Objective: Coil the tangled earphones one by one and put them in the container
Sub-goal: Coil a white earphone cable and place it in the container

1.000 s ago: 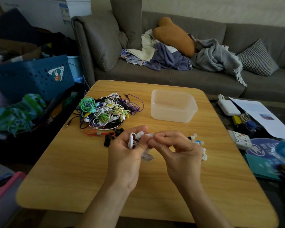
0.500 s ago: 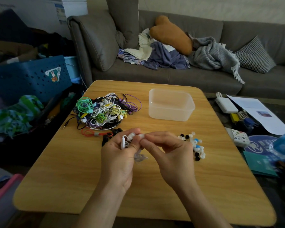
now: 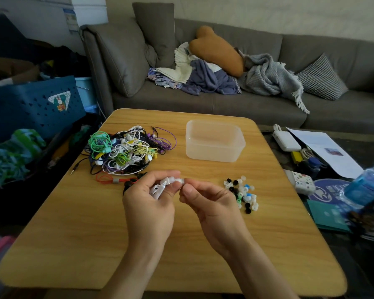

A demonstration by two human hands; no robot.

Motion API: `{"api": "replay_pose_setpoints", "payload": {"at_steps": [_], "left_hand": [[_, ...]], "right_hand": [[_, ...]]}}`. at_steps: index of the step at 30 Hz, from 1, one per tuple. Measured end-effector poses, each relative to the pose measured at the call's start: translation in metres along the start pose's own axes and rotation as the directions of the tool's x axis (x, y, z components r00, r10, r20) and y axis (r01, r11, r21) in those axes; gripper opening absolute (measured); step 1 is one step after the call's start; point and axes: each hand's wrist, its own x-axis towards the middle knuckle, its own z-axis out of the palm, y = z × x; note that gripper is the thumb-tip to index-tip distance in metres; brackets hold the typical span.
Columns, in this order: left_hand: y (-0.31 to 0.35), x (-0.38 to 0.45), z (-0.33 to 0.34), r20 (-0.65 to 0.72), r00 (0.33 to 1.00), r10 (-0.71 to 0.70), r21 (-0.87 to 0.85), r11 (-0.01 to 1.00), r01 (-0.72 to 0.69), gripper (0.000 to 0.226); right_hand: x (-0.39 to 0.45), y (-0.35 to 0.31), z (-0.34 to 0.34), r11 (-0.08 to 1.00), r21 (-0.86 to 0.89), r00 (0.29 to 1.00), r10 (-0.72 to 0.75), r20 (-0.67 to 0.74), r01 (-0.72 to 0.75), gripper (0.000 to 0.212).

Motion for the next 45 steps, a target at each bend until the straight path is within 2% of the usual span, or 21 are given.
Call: {"api": "replay_pose_setpoints", "payload": {"at_steps": [4,10,15,18,20,26,32,36,40,42,45], "left_hand": [[0.001,0.004,-0.002,0.064,0.997,-0.035,-0.007,0.999,0.035,0.024],[-0.006,0.009,-0.006,0.151,0.974,-0.167,-0.007,0.985,0.17,0.022],[-0.01,0.016,-0.013,0.281,0.874,-0.398,-0.176,0.873,0.454,0.012],[-0.013,0.019,-0.016,0.343,0.822,-0.454,-0.228,0.809,0.542,0.009],[-0.015,0.019,-0.015,0.346,0.818,-0.46,-0.221,0.807,0.548,0.009],[-0.014,0.018,-0.016,0.263,0.872,-0.413,-0.147,0.876,0.459,0.011],[-0.015,0.017,-0.018,0.328,0.843,-0.427,-0.089,0.874,0.477,0.006],[-0.015,0.017,-0.018,0.362,0.827,-0.43,-0.129,0.856,0.501,0.009],[-0.014,0.017,-0.016,0.381,0.819,-0.43,-0.196,0.828,0.526,0.011],[-0.013,0.017,-0.016,0.393,0.814,-0.427,-0.218,0.817,0.533,0.011],[-0.011,0.017,-0.016,0.401,0.825,-0.398,-0.191,0.845,0.5,0.016]], "right_hand": [[0.002,-0.004,-0.004,0.954,-0.234,0.981,-0.195,-0.002,0.189,0.006],[0.01,-0.011,-0.013,0.846,-0.463,0.964,-0.239,0.112,0.264,0.01],[0.017,-0.004,-0.017,0.641,-0.63,0.895,-0.373,0.244,0.439,0.018],[0.018,-0.001,-0.017,0.542,-0.682,0.863,-0.41,0.294,0.49,0.016],[0.016,0.002,-0.015,0.575,-0.671,0.879,-0.383,0.283,0.467,0.021],[0.011,0.01,-0.01,0.69,-0.621,0.921,-0.356,0.156,0.372,0.026],[0.009,0.007,-0.009,0.671,-0.649,0.926,-0.345,0.153,0.358,0.02],[0.011,0.004,-0.011,0.723,-0.618,0.945,-0.305,0.119,0.31,0.016],[0.011,0.001,-0.013,0.785,-0.537,0.949,-0.291,0.119,0.308,0.022],[0.012,0.001,-0.015,0.778,-0.535,0.942,-0.314,0.122,0.329,0.022],[0.011,-0.001,-0.016,0.697,-0.591,0.909,-0.377,0.179,0.406,0.019]]}}
